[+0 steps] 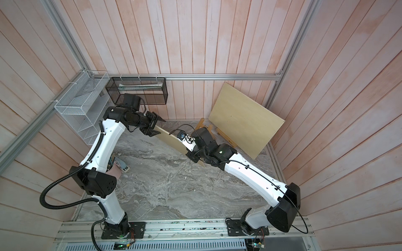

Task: Assemble the easel
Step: Adjust the drawing board at the center of the board.

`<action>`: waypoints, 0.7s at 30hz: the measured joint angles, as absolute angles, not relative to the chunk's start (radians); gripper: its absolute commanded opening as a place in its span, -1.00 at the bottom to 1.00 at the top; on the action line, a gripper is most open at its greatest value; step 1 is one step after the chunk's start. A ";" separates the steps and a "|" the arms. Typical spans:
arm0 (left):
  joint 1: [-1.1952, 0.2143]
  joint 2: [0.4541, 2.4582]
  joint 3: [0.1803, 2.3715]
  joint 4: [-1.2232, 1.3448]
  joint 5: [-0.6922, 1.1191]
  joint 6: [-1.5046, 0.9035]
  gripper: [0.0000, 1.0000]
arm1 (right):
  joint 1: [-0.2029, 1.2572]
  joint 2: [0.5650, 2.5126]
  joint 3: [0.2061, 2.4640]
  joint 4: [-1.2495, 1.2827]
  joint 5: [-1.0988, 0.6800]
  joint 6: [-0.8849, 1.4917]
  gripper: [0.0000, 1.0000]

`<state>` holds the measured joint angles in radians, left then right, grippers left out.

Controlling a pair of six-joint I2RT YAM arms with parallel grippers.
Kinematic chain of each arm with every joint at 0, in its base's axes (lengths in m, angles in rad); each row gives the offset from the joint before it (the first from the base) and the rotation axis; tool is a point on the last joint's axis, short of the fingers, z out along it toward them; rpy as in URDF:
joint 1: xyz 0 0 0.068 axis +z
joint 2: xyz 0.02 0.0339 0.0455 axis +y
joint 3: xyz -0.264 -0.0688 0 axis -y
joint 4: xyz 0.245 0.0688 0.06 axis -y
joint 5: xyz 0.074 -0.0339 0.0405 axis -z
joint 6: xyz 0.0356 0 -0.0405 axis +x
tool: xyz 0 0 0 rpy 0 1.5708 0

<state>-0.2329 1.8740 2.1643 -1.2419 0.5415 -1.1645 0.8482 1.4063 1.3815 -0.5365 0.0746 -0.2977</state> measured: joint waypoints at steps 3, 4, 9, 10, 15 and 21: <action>-0.245 1.903 2.199 -1.285 0.542 -1.171 0.27 | 0.857 1.406 1.380 -0.537 0.085 -0.300 -1.00; -0.249 1.906 2.202 -1.299 0.538 -1.170 0.25 | 0.857 1.406 1.380 -0.537 0.086 -0.300 -1.00; -0.258 1.908 2.211 -1.334 0.516 -1.173 0.14 | 0.858 1.406 1.374 -0.530 0.089 -0.307 -1.00; -0.260 1.909 2.212 -1.341 0.512 -1.173 0.13 | 0.858 1.406 1.373 -0.528 0.089 -0.307 -1.00; -0.278 1.918 2.212 -1.365 0.479 -1.168 0.03 | 0.858 1.406 1.370 -0.523 0.089 -0.292 -1.00; -0.285 1.932 2.213 -1.375 0.456 -1.153 -0.11 | 0.857 1.406 1.370 -0.520 0.096 -0.276 -1.00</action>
<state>-0.2852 1.9320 2.2131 -1.3750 0.4557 -1.1530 0.8566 1.4059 1.3705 -0.5198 0.0956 -0.2764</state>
